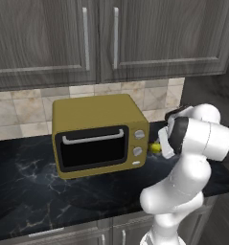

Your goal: Place the beer on the top shelf of the fridge to keep it out of children's reach, and place the sweet potato and pear on lower shelves for easy access.

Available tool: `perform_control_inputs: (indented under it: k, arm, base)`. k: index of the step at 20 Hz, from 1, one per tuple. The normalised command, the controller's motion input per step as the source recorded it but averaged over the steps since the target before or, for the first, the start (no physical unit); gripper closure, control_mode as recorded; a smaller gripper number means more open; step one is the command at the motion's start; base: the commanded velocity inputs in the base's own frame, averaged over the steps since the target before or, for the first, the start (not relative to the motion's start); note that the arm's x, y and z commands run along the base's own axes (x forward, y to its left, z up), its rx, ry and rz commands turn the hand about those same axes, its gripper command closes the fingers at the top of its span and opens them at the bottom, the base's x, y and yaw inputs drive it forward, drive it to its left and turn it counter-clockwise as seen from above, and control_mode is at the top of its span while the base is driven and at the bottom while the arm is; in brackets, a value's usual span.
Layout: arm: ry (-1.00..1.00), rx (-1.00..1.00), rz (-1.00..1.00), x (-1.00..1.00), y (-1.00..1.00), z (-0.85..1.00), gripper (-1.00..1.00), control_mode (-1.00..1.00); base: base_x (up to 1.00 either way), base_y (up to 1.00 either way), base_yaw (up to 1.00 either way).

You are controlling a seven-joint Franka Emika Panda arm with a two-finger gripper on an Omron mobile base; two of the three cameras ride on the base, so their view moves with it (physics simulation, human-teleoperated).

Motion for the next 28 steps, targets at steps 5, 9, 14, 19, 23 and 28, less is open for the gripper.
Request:
perform_control_inputs:
  k: [5, 9, 14, 19, 23, 28]
  arm:
    - [0.0, 0.0, 0.0, -0.98, -0.28, 0.92, 1.0, -1.0]
    - [-0.01, -0.06, 0.0, -1.0, 0.0, 1.0, 1.0, -1.0]
    - [0.0, -0.25, 0.0, -1.0, 0.05, 0.92, 1.0, -1.0]
    - [0.0, -0.25, 0.0, -0.95, 0.06, 0.75, 1.0, -1.0]
    - [0.0, -0.12, 0.0, -0.71, 0.03, 0.71, 1.0, -1.0]
    - [-0.04, -0.03, -0.01, -0.59, 0.0, 0.76, 1.0, -1.0]
  base:
    - [0.0, 0.0, 0.0]
    - [0.0, 0.0, 0.0]
    - [0.0, 0.0, 0.0]
    - [0.0, 0.0, 0.0]
    - [0.0, 0.0, 0.0]
    - [0.0, 0.0, 0.0]
